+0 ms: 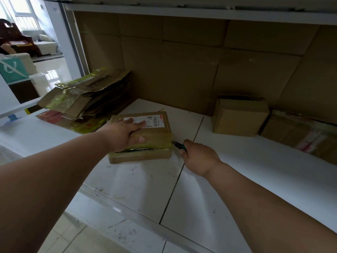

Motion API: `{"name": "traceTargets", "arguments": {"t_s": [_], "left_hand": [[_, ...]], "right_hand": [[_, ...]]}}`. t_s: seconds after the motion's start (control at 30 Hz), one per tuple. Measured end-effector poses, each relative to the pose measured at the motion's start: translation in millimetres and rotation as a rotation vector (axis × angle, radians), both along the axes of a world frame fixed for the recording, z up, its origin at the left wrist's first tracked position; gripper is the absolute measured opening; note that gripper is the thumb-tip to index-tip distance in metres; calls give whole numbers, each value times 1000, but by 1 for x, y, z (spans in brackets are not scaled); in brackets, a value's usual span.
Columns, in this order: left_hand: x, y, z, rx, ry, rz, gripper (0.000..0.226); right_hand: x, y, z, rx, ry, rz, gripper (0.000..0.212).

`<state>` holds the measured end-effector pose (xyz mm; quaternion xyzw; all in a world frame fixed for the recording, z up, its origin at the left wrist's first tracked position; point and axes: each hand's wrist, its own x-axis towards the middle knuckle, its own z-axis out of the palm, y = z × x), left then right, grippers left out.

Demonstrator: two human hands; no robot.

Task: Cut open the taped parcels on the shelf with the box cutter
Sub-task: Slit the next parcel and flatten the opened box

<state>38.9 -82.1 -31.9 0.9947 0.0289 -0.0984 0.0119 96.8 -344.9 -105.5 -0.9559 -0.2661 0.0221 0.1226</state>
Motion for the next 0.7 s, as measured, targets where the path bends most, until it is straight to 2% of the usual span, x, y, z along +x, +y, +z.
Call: {"name": "traceTargets", "arguments": {"t_s": [0.27,0.43,0.53,0.7], "left_hand": [[-1,-1,2,20,4,-13,66],[-1,-4,3,13,16,-12,66],[-3,-2,6,-12,17,4,66],[-2,-2,8,-19,33,7,66]], "right_hand": [[-3,2,5,-93,-25,8,21],[-3,2,9,-97,36,5,22],[-7,-1,-2,-222,112,40,20],[-1,-8,-1,-110,148,1,21]]}}
